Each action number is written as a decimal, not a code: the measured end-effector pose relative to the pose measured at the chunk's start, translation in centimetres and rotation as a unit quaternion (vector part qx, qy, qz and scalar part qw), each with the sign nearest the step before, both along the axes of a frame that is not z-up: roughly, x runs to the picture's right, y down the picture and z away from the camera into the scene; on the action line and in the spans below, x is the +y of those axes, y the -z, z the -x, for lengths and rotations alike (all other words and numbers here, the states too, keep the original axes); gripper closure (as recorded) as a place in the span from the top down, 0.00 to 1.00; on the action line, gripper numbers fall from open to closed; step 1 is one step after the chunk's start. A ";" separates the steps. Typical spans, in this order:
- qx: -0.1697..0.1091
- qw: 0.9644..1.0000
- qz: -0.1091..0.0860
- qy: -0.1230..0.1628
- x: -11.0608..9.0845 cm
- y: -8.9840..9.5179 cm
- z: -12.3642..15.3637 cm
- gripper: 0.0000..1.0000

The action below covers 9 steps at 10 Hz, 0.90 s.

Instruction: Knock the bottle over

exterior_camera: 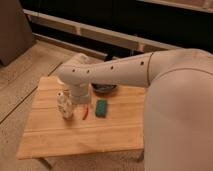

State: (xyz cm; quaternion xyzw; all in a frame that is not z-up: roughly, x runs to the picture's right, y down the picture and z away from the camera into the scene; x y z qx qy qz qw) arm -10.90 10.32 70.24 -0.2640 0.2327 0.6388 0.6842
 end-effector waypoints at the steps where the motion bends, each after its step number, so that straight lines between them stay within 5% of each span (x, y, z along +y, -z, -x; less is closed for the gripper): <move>1: 0.000 1.000 0.000 0.000 0.0 0.0 0.0 0.65; 4: 0.000 1.000 0.000 0.000 0.0 0.0 0.0 0.60; 9: 0.000 1.000 -0.001 0.001 -0.1 0.1 0.0 0.13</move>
